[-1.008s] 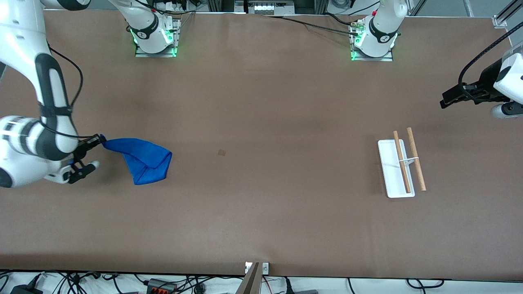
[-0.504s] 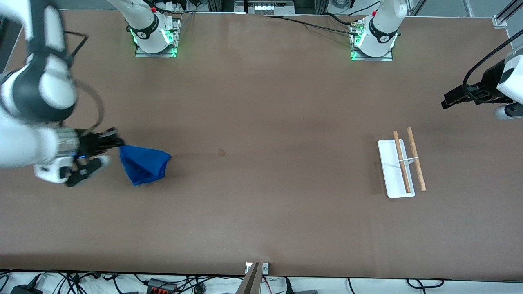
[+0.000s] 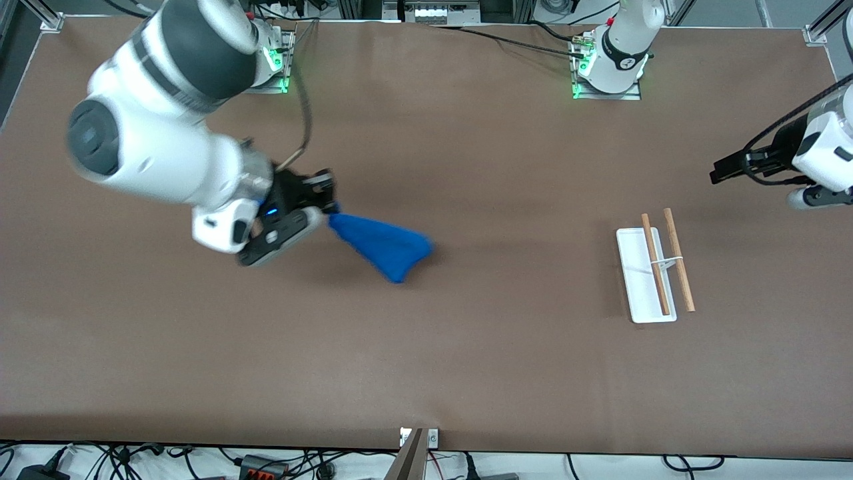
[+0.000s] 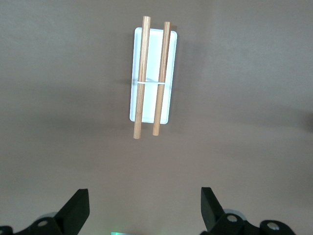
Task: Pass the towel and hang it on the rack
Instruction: 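Lift the towel with the right gripper while the left gripper reaches out, then move the left gripper toward the towel held by the right gripper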
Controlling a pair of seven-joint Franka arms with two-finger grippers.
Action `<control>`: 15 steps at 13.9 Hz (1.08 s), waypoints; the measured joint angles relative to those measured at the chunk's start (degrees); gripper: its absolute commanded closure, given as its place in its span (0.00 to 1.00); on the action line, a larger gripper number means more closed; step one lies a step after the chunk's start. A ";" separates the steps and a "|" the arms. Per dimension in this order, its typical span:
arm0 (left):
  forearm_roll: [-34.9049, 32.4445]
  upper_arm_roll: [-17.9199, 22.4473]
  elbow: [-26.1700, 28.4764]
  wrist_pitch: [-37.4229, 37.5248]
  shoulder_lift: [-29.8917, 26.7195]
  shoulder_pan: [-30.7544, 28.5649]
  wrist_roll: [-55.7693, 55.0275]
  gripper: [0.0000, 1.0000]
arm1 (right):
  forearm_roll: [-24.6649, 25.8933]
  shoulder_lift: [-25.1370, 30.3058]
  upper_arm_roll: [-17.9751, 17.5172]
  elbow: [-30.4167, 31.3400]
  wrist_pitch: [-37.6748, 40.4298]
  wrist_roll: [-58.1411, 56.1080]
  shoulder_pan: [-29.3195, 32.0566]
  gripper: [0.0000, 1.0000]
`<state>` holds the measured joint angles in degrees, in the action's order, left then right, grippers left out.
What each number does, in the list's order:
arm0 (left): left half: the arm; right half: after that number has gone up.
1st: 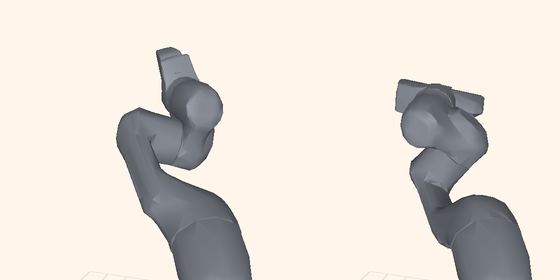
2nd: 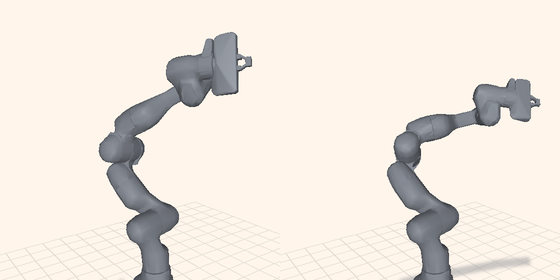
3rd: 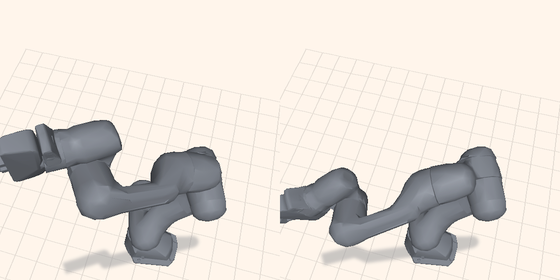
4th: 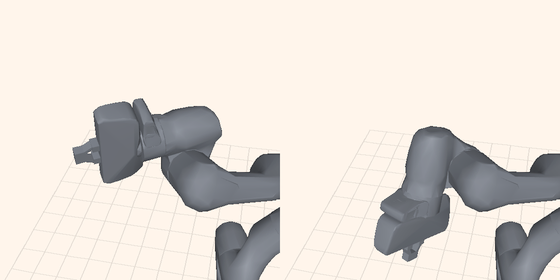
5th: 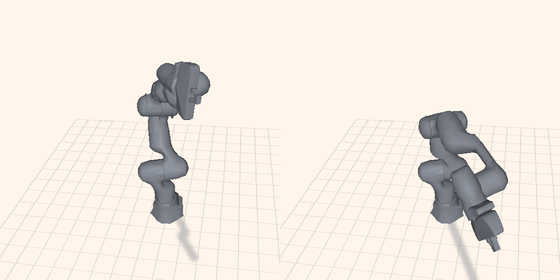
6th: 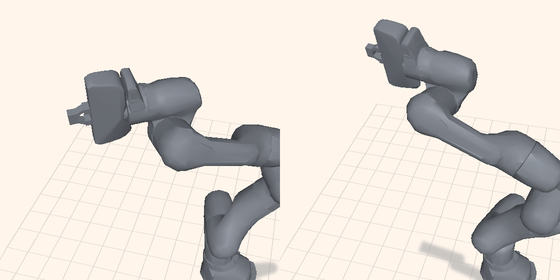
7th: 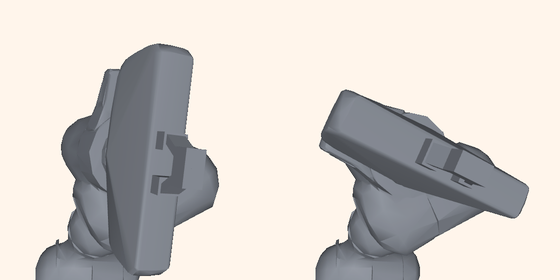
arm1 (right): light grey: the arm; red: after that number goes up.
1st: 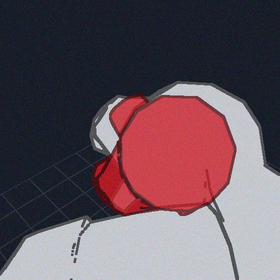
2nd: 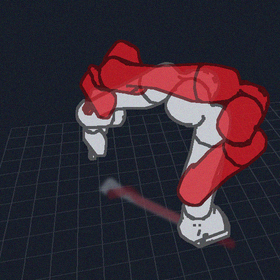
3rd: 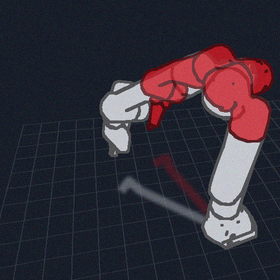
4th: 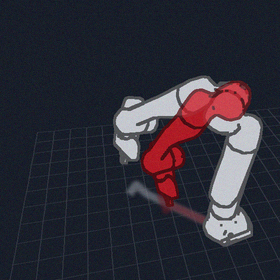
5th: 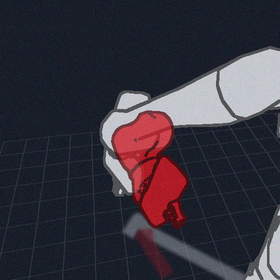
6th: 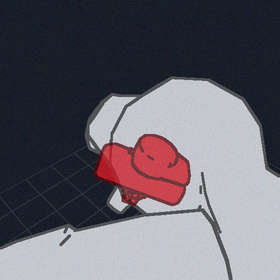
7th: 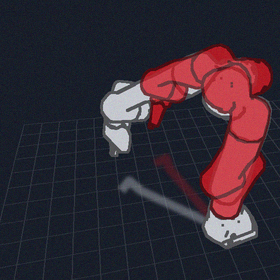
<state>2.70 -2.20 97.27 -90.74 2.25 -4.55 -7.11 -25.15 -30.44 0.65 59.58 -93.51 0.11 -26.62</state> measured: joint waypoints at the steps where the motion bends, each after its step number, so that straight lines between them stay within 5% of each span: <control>1: 1.02 0.00 0.00 0.00 0.56 -0.03 0.07 0.00 | -0.67 0.00 -0.50 -0.13 -3.05 2.08 -2.13 1.00; 7: 7.60 0.00 0.01 -0.27 6.62 -0.63 14.26 0.00 | -1.16 0.40 -2.86 -0.92 -13.41 11.30 -10.18 1.00; 15: 24.10 -1.11 0.01 -6.77 19.69 -2.60 61.27 0.00 | -1.19 0.41 -2.91 -1.04 -17.39 13.31 -12.94 1.00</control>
<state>26.80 -3.31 97.28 -97.51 21.94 -7.15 54.15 -26.34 -30.03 -2.25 58.54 -110.90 13.42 -39.56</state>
